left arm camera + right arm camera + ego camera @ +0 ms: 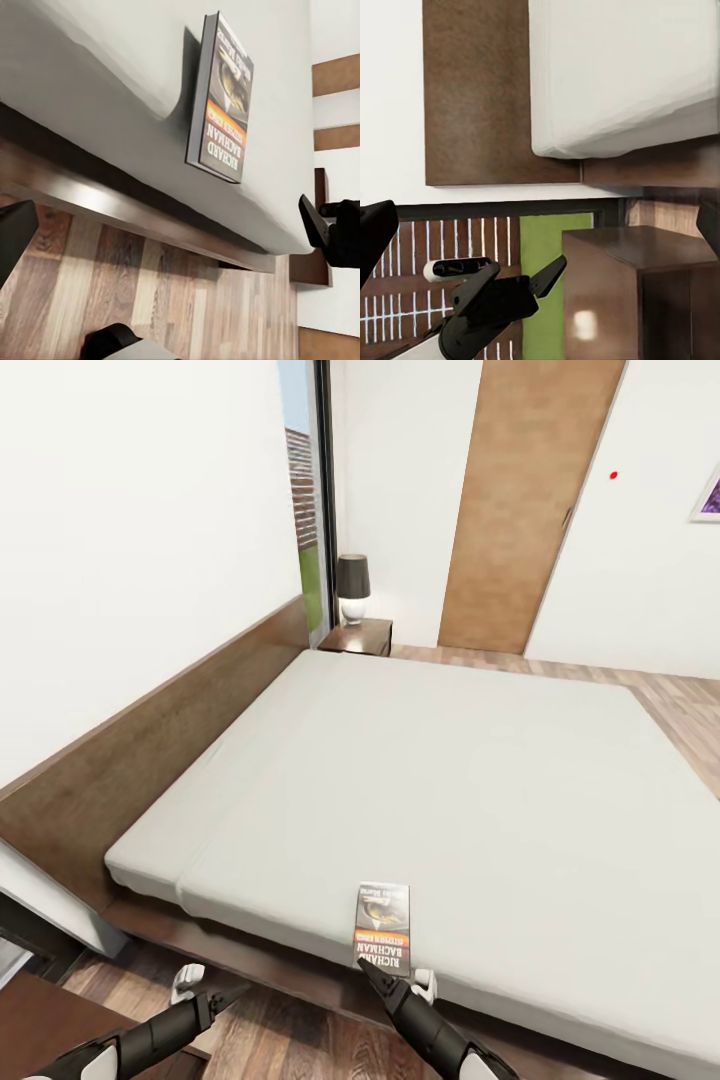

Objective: In the bedroom, move the book from the bed onto either nightstand, and place the two sandals side by side next to the bed.

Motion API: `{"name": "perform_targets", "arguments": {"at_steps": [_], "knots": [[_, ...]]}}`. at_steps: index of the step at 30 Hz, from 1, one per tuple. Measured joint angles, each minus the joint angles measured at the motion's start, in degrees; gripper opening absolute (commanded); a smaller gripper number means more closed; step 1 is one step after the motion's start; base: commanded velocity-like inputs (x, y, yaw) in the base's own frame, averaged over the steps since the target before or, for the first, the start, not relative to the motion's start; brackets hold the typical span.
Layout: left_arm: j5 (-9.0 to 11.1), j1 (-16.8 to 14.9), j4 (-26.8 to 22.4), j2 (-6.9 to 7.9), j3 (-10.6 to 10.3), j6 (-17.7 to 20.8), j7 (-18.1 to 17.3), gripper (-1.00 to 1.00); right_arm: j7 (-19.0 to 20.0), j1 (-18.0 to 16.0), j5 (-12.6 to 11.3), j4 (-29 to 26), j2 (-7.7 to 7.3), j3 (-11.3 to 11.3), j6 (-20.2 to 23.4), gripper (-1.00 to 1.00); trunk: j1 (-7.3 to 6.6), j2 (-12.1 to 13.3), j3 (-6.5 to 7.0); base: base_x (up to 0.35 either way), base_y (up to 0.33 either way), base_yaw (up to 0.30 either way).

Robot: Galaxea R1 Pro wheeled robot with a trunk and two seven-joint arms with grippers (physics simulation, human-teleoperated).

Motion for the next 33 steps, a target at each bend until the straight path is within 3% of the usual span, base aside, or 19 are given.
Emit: {"name": "perform_targets", "arguments": {"at_steps": [33], "knots": [[0.0, 0.0, 0.0, -0.35, 0.0, 0.0, 0.0, 1.00, -0.4, 0.0, 0.1, 0.1, -0.05, 0.1, -0.1, 1.00, 7.25, -13.2, -5.93, 0.000, 0.000, 0.000]]}}
